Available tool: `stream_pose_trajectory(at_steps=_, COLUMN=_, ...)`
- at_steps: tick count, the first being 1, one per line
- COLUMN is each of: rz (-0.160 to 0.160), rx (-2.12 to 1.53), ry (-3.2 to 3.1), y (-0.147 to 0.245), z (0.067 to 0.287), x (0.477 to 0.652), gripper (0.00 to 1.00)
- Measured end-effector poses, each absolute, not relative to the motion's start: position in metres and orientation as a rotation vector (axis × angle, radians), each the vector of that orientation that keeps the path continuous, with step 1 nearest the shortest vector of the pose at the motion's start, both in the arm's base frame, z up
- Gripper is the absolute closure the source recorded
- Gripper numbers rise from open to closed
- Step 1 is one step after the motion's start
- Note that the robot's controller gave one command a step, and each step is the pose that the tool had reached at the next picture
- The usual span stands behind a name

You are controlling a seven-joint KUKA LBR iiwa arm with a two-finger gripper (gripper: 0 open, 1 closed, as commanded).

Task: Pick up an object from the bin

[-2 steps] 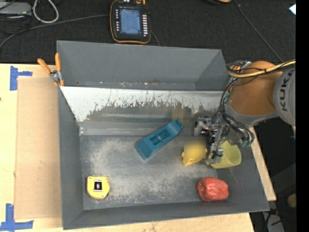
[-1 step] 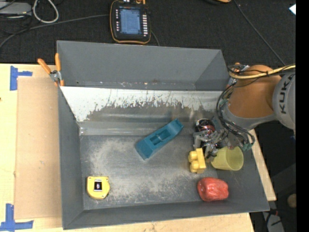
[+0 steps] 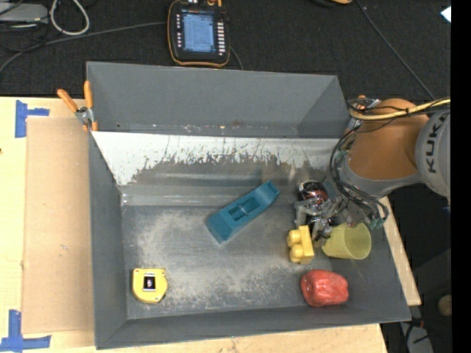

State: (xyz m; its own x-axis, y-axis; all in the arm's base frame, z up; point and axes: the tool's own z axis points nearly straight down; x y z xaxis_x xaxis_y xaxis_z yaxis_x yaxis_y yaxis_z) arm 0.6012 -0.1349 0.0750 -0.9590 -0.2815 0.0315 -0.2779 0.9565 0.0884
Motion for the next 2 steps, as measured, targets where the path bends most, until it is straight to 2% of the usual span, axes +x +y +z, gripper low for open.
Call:
stream_pose_trajectory(at_steps=1, rz=-0.123, rx=0.442, ry=-3.060, y=-0.136, z=0.092, x=0.600, gripper=1.00)
stream_pose_trajectory(at_steps=2, rz=-0.122, rx=0.440, ry=-3.060, y=-0.136, z=0.119, x=0.599, gripper=1.00)
